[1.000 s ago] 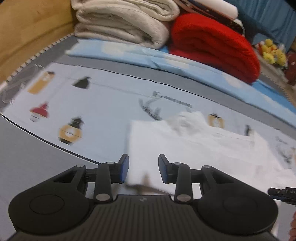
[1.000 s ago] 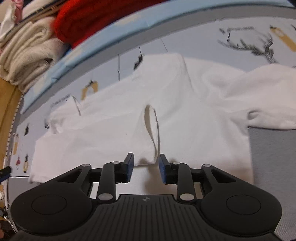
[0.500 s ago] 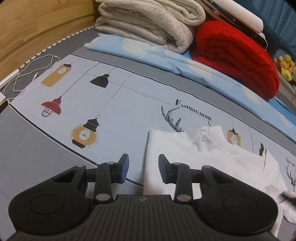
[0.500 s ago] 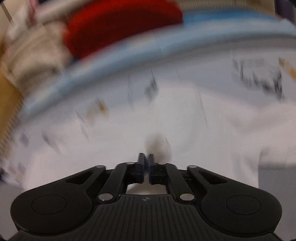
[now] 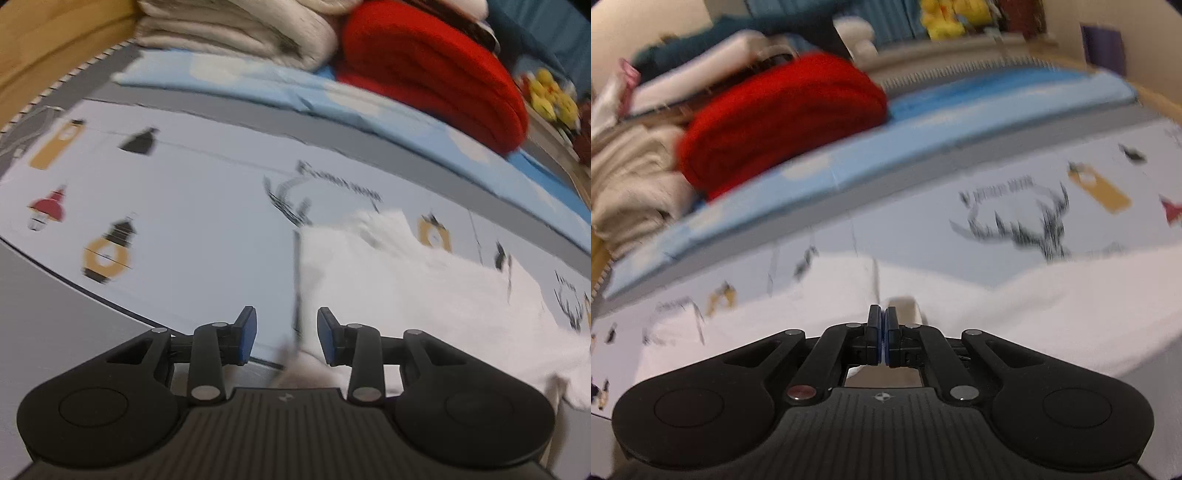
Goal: Fold small clothes
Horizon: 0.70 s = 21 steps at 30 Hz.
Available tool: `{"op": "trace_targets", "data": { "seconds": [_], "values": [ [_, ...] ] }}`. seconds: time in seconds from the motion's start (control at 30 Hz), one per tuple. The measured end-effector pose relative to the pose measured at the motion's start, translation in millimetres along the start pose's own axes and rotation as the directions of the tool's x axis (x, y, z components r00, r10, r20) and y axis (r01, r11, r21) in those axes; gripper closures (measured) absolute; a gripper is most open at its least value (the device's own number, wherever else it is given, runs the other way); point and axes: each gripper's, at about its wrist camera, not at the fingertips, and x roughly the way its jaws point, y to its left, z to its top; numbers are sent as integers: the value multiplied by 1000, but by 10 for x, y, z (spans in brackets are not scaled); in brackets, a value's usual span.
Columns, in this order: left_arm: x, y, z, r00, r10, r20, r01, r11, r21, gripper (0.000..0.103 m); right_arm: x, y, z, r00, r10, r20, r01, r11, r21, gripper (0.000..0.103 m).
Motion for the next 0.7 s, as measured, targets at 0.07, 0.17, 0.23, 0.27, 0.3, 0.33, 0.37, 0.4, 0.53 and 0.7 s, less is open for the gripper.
{"op": "trace_targets", "data": {
  "seconds": [0.07,0.17,0.23,0.27,0.3,0.33,0.37,0.4,0.53,0.7],
  "values": [
    [93,-57,-62,999,-22,-35,22,1000,17,62,-65,-42,29,999,19,33,-20,1000,15,103],
    [282,-135,-160,995,-15,-94,21,998,60,62,107,-75,-27,994,-84,-63,81,995,-51,102],
    [417,-172,-239,991,45,-125,-29,992,125,62,301,-165,-157,951,-245,-189,227,967,-112,95],
    [477,-172,-275,985,83,-149,-60,986,154,62,330,-268,-184,948,-238,-210,229,971,-63,95],
    [525,-160,-310,978,114,-175,-84,981,173,62,328,-324,-168,954,-215,-209,216,976,-18,95],
    [538,-149,-329,974,125,-187,-91,980,178,62,306,-357,-129,962,-190,-195,197,980,15,95],
    [517,-144,-321,975,125,-182,-92,980,176,62,259,-364,-79,976,-150,-156,157,987,36,95],
    [473,-152,-299,979,126,-163,-96,979,178,62,217,-359,-54,986,-112,-124,119,992,48,95],
    [299,-211,-245,996,45,-80,-30,984,174,62,314,-416,-57,984,71,-161,-47,988,149,95],
    [563,-102,-404,967,131,-218,-90,978,188,59,599,-541,-206,946,-32,-322,83,986,148,95]
  ]
}}
